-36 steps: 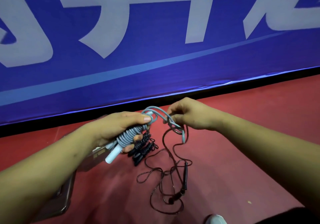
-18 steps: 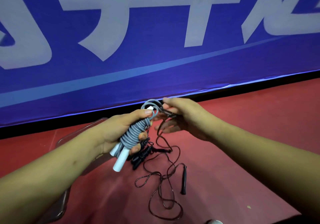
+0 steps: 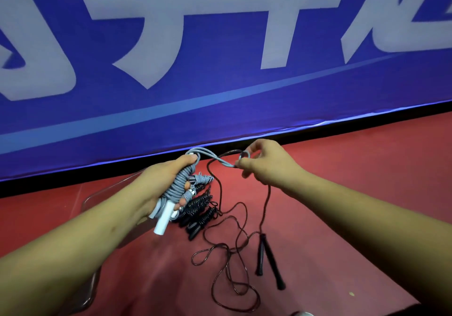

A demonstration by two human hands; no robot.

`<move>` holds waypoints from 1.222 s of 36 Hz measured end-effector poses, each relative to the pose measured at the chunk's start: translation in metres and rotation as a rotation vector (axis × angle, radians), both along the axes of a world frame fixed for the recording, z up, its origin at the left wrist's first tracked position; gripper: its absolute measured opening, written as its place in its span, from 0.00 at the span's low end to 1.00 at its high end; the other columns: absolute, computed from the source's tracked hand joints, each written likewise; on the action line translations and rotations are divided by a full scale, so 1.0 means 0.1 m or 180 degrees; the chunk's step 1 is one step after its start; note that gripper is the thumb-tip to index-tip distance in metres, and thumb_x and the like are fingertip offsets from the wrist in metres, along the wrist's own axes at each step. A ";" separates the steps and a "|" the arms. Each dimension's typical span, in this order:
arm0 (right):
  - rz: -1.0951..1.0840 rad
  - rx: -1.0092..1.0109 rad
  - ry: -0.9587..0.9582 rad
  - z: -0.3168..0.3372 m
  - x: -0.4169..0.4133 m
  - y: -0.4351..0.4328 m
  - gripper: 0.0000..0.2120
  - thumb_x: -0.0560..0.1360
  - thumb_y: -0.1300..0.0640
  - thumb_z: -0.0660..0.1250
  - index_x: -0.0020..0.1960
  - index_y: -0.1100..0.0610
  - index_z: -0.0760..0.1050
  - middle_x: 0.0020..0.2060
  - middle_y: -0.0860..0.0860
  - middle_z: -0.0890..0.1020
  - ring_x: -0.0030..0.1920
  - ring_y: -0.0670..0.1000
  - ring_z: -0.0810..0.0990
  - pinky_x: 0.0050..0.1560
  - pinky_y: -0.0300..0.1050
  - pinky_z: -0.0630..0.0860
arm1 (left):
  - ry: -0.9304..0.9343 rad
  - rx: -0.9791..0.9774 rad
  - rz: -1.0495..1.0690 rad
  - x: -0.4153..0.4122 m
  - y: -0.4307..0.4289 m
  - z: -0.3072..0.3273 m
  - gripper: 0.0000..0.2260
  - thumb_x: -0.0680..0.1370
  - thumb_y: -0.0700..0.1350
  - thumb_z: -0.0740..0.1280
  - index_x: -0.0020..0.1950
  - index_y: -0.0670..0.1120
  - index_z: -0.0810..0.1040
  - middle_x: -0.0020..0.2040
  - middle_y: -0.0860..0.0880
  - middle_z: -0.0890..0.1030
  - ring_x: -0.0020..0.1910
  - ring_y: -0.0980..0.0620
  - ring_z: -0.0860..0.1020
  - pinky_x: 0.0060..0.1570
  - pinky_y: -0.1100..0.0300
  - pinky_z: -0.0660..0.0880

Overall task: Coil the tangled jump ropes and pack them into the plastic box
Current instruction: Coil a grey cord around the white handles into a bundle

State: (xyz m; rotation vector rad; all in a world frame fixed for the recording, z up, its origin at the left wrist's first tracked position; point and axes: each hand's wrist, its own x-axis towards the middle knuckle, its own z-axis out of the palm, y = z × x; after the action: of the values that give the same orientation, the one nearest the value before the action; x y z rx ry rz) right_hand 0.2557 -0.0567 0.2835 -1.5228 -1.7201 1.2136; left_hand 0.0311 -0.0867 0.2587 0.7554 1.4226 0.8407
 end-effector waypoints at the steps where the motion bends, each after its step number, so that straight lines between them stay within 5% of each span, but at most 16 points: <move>1: 0.0113 0.0049 -0.0285 0.03 0.00 0.01 0.12 0.73 0.55 0.73 0.38 0.64 0.78 0.28 0.57 0.82 0.21 0.48 0.66 0.23 0.36 0.64 | 0.0098 0.0010 0.0057 -0.02 0.01 -0.02 0.15 0.73 0.57 0.74 0.39 0.46 0.77 0.29 0.44 0.75 0.20 0.48 0.71 0.23 0.62 0.71; 4: 0.0264 -0.0143 -0.0837 0.11 0.00 0.00 0.21 0.74 0.50 0.73 0.30 0.63 0.75 0.16 0.50 0.72 0.18 0.49 0.64 0.22 0.35 0.62 | 0.0390 0.0050 0.0135 -0.08 0.04 -0.09 0.15 0.73 0.57 0.74 0.39 0.47 0.77 0.30 0.44 0.75 0.20 0.48 0.72 0.21 0.62 0.71; 6: 0.0306 -0.0266 -0.0756 0.14 -0.01 -0.01 0.19 0.74 0.51 0.74 0.31 0.62 0.75 0.18 0.50 0.71 0.19 0.49 0.63 0.24 0.37 0.62 | 0.0554 0.0087 0.0113 -0.11 0.05 -0.16 0.15 0.74 0.56 0.73 0.41 0.46 0.75 0.30 0.44 0.75 0.20 0.48 0.72 0.20 0.63 0.70; 12: 0.0712 -0.0516 0.0914 0.25 -0.04 0.02 0.12 0.79 0.58 0.67 0.39 0.63 0.76 0.21 0.50 0.68 0.23 0.48 0.60 0.26 0.39 0.59 | 0.1123 -0.0049 -0.0175 -0.18 0.04 -0.41 0.15 0.74 0.54 0.73 0.44 0.43 0.78 0.28 0.43 0.75 0.21 0.49 0.72 0.22 0.63 0.70; 17: 0.1037 -0.0495 0.1189 0.32 -0.13 0.00 0.12 0.80 0.58 0.65 0.39 0.61 0.76 0.22 0.49 0.67 0.25 0.48 0.59 0.29 0.40 0.58 | 0.1723 -0.0169 -0.0466 -0.17 0.03 -0.46 0.14 0.75 0.53 0.72 0.41 0.42 0.76 0.25 0.43 0.73 0.17 0.48 0.72 0.19 0.62 0.70; 23: 0.0969 -0.0441 0.2827 0.89 -0.03 -0.05 0.06 0.70 0.65 0.61 0.37 0.56 0.69 0.23 0.47 0.63 0.22 0.45 0.57 0.36 0.44 0.65 | 0.2925 -0.0734 -0.0816 -0.72 -0.12 -0.62 0.21 0.70 0.63 0.67 0.39 0.45 0.82 0.31 0.48 0.83 0.25 0.46 0.82 0.26 0.61 0.74; 25: 0.0795 -0.0271 0.3015 1.15 0.10 0.00 0.09 0.75 0.62 0.60 0.36 0.55 0.69 0.25 0.48 0.63 0.25 0.47 0.61 0.38 0.45 0.68 | 0.3167 -0.1011 -0.0977 -1.00 -0.18 -0.76 0.26 0.64 0.67 0.63 0.39 0.46 0.84 0.30 0.51 0.82 0.28 0.50 0.83 0.26 0.62 0.73; 28: 0.0404 0.0071 0.2125 1.22 0.20 0.08 0.20 0.82 0.58 0.58 0.32 0.54 0.74 0.27 0.50 0.68 0.27 0.49 0.67 0.34 0.43 0.68 | 0.3117 -0.0941 -0.0951 -1.05 -0.20 -0.75 0.23 0.72 0.65 0.66 0.41 0.45 0.85 0.29 0.51 0.82 0.33 0.48 0.83 0.30 0.58 0.76; 32: -0.0082 0.0433 0.0798 0.86 0.17 0.08 0.16 0.82 0.55 0.60 0.36 0.57 0.72 0.26 0.52 0.73 0.26 0.51 0.71 0.33 0.42 0.68 | 0.2270 -0.0625 -0.0683 -0.72 -0.18 -0.47 0.17 0.76 0.55 0.70 0.38 0.41 0.80 0.26 0.44 0.78 0.22 0.45 0.75 0.23 0.58 0.73; 35: -0.0265 0.0706 -0.0373 0.53 0.18 0.11 0.18 0.80 0.56 0.63 0.32 0.60 0.74 0.24 0.55 0.76 0.26 0.53 0.75 0.34 0.43 0.69 | 0.2270 -0.0353 -0.0849 -0.55 -0.13 -0.23 0.16 0.77 0.54 0.70 0.39 0.41 0.78 0.25 0.45 0.76 0.20 0.45 0.74 0.22 0.59 0.72; 38: -0.0291 0.0689 -0.1815 0.30 0.16 0.12 0.14 0.77 0.54 0.65 0.40 0.64 0.72 0.43 0.63 0.79 0.48 0.62 0.80 0.44 0.47 0.71 | 0.2081 -0.0117 -0.0962 -0.44 -0.11 -0.02 0.17 0.75 0.55 0.73 0.43 0.41 0.79 0.27 0.45 0.77 0.24 0.44 0.74 0.28 0.55 0.74; 41: 0.0039 0.0409 -0.1572 0.26 0.00 0.01 0.19 0.77 0.53 0.67 0.63 0.62 0.71 0.63 0.62 0.73 0.56 0.60 0.77 0.55 0.47 0.72 | 0.1698 -0.0028 -0.1055 -0.32 -0.20 0.14 0.14 0.74 0.55 0.74 0.44 0.43 0.81 0.29 0.43 0.76 0.21 0.46 0.73 0.23 0.59 0.72; 44: 0.0219 0.0811 -0.0747 0.33 -0.16 -0.16 0.33 0.75 0.60 0.66 0.77 0.58 0.58 0.72 0.54 0.65 0.45 0.48 0.77 0.52 0.40 0.68 | 0.1882 0.0097 -0.1459 -0.18 -0.27 0.23 0.14 0.73 0.57 0.75 0.39 0.47 0.80 0.30 0.43 0.76 0.19 0.47 0.72 0.21 0.62 0.69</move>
State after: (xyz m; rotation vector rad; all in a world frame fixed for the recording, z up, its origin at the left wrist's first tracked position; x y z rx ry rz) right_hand 0.2398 -0.0726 0.3167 -1.5076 -2.0069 0.8333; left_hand 0.0134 -0.1141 0.2822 1.3666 1.6495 0.2853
